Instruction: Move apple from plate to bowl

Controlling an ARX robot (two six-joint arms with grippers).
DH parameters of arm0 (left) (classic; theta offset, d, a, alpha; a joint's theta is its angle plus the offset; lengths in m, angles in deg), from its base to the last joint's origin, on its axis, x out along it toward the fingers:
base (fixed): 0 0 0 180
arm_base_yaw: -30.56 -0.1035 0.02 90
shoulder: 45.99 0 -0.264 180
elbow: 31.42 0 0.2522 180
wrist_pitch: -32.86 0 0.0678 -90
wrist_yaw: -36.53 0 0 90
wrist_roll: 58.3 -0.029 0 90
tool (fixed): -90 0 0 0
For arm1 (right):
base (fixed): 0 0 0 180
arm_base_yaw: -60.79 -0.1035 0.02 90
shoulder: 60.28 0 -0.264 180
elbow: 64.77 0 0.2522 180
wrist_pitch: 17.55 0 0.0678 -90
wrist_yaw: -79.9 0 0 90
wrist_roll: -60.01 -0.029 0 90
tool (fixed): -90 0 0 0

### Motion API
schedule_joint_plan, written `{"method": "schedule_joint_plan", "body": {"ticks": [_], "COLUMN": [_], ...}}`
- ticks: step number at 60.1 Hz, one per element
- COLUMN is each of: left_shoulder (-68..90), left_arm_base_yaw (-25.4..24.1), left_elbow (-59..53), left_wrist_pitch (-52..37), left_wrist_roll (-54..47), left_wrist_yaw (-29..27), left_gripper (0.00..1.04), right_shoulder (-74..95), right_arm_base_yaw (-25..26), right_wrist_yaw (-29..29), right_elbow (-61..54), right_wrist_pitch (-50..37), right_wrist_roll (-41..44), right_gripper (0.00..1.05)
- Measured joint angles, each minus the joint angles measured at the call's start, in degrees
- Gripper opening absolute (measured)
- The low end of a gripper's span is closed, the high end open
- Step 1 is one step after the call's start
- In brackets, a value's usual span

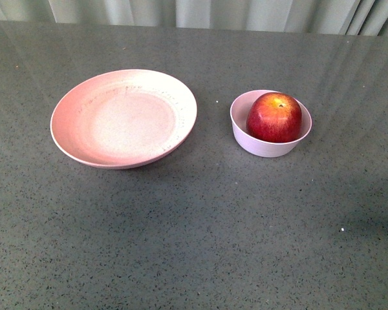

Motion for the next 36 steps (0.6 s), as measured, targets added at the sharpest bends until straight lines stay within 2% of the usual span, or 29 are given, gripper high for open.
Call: {"method": "schedule_joint_plan", "body": {"ticks": [6,27,36], "left_shoulder": [-7.3,-9.0,-9.0], "left_arm_base_yaw": [0.0,0.0,0.0], "left_elbow": [0.0,0.0,0.0], "left_wrist_pitch": [9.2,10.1,10.1], "left_wrist_roll": [0.0,0.0,0.0], "left_wrist_yaw": [0.0,0.0,0.0], "left_gripper": [0.02,0.02,0.29], "right_shoulder": [0.0,0.0,0.0], "right_arm_base_yaw": [0.0,0.0,0.0], "right_wrist_yaw": [0.0,0.0,0.0], "right_elbow": [0.0,0.0,0.0], "right_wrist_pitch": [0.0,0.0,0.0], "right_wrist_roll": [0.0,0.0,0.0], "right_gripper": [0.96,0.96,0.96]}}
